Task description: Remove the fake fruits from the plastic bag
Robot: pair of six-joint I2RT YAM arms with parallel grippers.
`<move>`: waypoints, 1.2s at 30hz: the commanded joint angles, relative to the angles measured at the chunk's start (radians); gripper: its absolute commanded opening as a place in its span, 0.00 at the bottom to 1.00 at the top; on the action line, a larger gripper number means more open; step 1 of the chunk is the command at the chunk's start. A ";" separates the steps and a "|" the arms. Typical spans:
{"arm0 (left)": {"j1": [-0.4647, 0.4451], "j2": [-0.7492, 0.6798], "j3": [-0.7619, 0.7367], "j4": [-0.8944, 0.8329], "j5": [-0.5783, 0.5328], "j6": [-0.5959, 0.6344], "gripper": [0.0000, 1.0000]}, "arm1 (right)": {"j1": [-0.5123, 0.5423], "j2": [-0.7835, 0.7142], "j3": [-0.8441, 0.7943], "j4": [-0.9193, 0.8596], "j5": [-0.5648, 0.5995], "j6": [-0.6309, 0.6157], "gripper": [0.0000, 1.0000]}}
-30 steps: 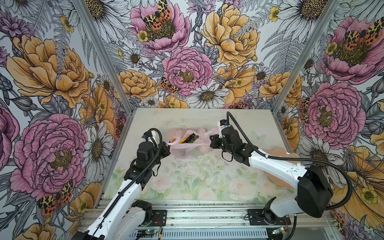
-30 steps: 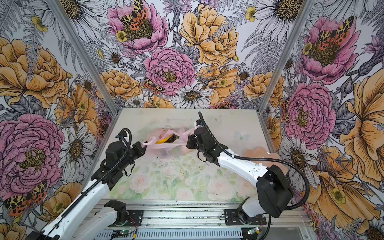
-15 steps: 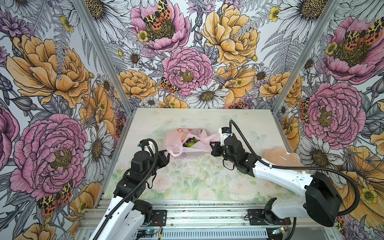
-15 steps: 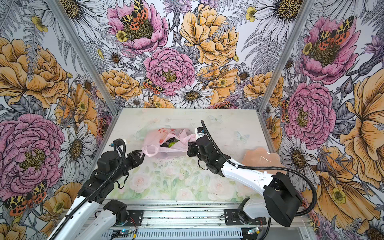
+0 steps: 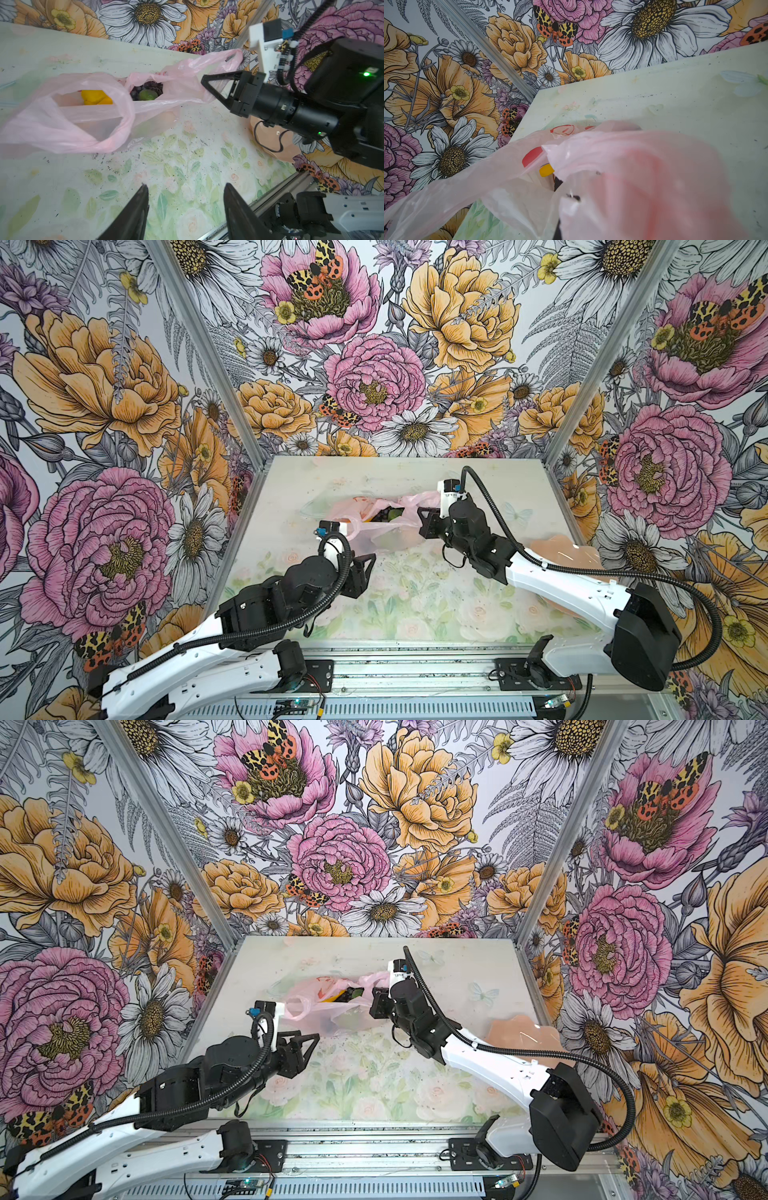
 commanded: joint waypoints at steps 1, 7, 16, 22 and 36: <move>-0.094 0.122 0.094 0.066 -0.092 0.078 0.58 | 0.007 0.010 0.024 -0.014 0.022 -0.022 0.00; 0.114 0.295 0.122 0.171 0.074 -0.014 0.54 | 0.024 -0.015 -0.004 -0.008 0.040 -0.017 0.00; 0.293 0.498 0.113 0.366 0.211 -0.032 0.51 | 0.044 -0.082 -0.086 -0.006 0.059 -0.013 0.00; 0.356 0.634 0.107 0.409 0.270 -0.053 0.51 | 0.074 -0.117 -0.131 -0.013 0.085 -0.015 0.00; 0.476 0.469 -0.141 0.251 0.103 -0.065 0.61 | 0.074 -0.144 -0.146 -0.054 0.136 -0.048 0.00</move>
